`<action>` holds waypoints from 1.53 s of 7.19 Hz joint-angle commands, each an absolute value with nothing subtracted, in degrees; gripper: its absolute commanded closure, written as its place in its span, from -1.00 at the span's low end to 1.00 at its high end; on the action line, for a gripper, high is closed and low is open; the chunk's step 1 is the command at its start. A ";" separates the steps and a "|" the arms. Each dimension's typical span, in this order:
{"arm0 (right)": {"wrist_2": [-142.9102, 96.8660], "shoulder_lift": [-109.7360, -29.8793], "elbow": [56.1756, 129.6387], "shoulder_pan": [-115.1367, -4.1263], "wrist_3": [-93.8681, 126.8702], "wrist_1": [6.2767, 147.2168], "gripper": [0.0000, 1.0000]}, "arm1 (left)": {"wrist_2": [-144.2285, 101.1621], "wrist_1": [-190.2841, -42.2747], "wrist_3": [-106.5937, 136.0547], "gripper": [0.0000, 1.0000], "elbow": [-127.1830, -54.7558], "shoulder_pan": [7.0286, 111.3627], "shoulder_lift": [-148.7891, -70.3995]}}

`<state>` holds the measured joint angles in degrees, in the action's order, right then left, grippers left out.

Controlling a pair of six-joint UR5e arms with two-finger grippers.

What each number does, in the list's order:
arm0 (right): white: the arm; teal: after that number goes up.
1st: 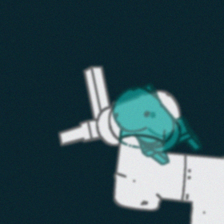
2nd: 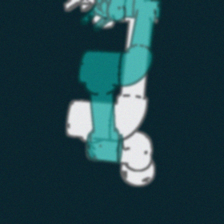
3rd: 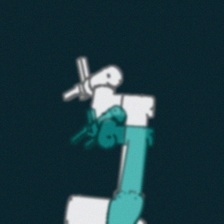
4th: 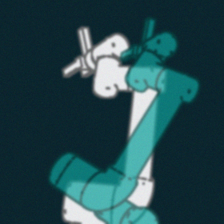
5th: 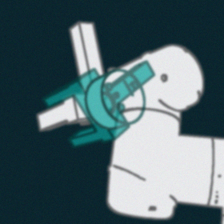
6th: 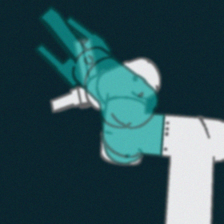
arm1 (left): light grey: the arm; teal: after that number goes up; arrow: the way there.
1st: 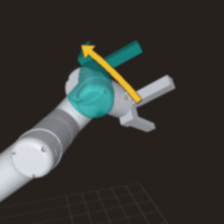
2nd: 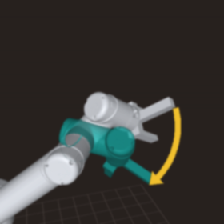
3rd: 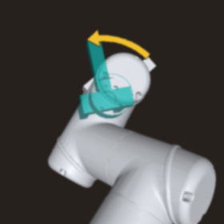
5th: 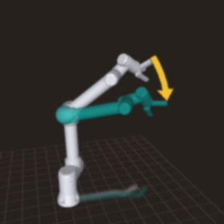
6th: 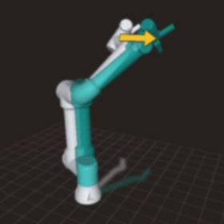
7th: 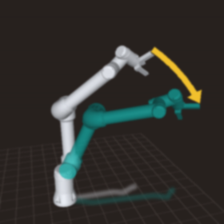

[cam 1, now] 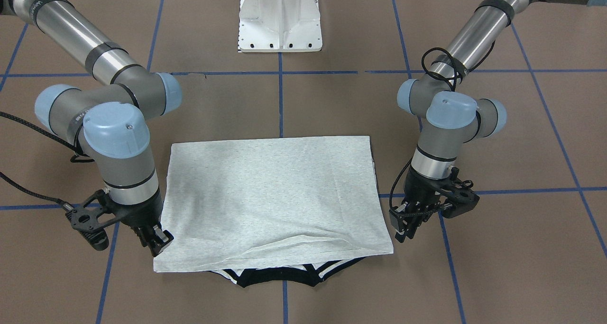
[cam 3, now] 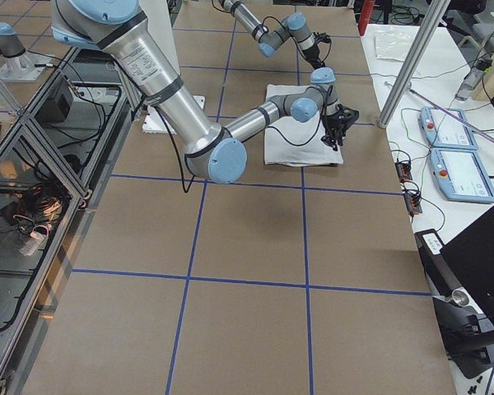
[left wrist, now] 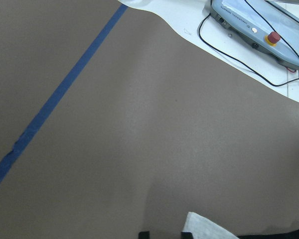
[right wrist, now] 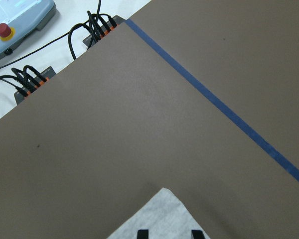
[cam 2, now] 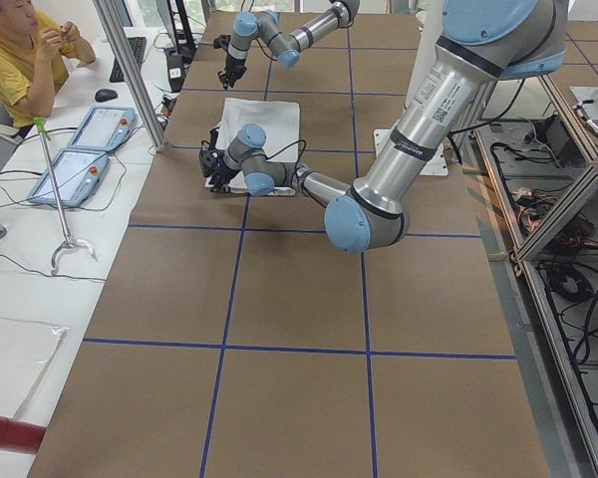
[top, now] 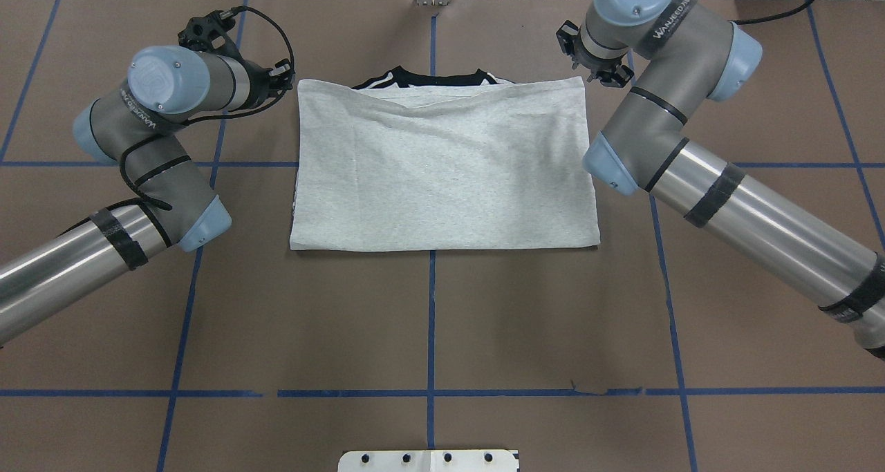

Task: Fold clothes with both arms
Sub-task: 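Move the right gripper down to the side edge of the folded shirt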

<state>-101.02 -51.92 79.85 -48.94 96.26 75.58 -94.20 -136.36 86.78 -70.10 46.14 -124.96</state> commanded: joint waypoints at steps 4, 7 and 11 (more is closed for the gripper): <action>-98.11 -71.70 102.04 -35.10 109.60 75.15 -0.31 | -94.31 -136.58 86.48 -0.08 -70.31 46.23 -124.89; -95.63 -73.03 101.78 -31.56 110.30 75.32 -0.32 | -94.22 -136.50 86.57 -0.09 -70.31 46.23 -124.89; -95.01 -73.21 100.99 -31.11 111.00 75.23 -0.28 | -94.22 -136.49 86.48 -0.09 -70.31 46.23 -124.80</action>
<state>-95.07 -73.17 100.96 -31.19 110.40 75.26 -94.22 -136.50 86.49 -70.31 46.23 -124.81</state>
